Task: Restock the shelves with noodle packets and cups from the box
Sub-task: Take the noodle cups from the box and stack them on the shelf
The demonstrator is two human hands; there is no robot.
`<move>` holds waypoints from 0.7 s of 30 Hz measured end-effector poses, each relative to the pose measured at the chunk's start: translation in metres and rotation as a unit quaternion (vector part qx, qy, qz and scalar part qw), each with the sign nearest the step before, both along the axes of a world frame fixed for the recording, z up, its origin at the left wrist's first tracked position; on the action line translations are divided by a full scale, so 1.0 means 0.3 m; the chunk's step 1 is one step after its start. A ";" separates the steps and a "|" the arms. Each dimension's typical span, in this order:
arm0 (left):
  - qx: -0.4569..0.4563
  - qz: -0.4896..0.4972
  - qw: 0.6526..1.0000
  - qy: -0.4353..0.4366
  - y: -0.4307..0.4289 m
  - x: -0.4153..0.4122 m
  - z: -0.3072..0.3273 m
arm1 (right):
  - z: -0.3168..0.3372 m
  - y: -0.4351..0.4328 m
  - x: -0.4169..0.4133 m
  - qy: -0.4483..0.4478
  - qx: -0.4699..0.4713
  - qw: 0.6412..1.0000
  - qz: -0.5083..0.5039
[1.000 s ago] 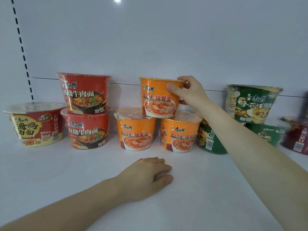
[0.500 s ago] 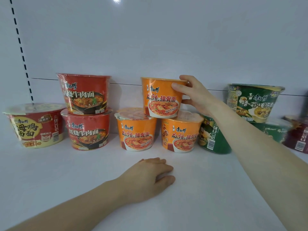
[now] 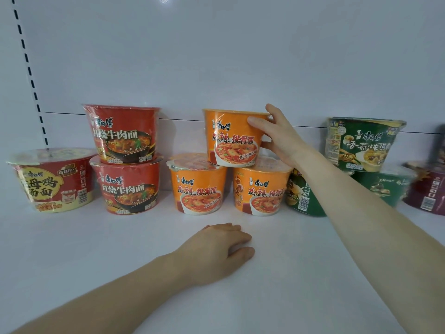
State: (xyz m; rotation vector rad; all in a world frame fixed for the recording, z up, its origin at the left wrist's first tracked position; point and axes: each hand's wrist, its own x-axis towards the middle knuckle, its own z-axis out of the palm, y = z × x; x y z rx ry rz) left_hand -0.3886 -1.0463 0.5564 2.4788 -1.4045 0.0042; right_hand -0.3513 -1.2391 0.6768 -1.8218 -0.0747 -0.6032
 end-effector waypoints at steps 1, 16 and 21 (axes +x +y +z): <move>0.000 -0.003 1.000 -0.001 0.001 -0.003 0.003 | -0.001 0.003 -0.002 -0.003 -0.010 1.000 -0.012; -0.027 -0.053 0.972 -0.225 -0.001 -0.001 0.002 | -0.115 -0.101 -0.377 -0.023 -0.372 0.895 -0.246; -0.051 -0.095 0.959 -0.262 -0.075 -0.061 0.038 | -0.214 -0.226 -0.504 0.063 -0.357 0.889 -0.281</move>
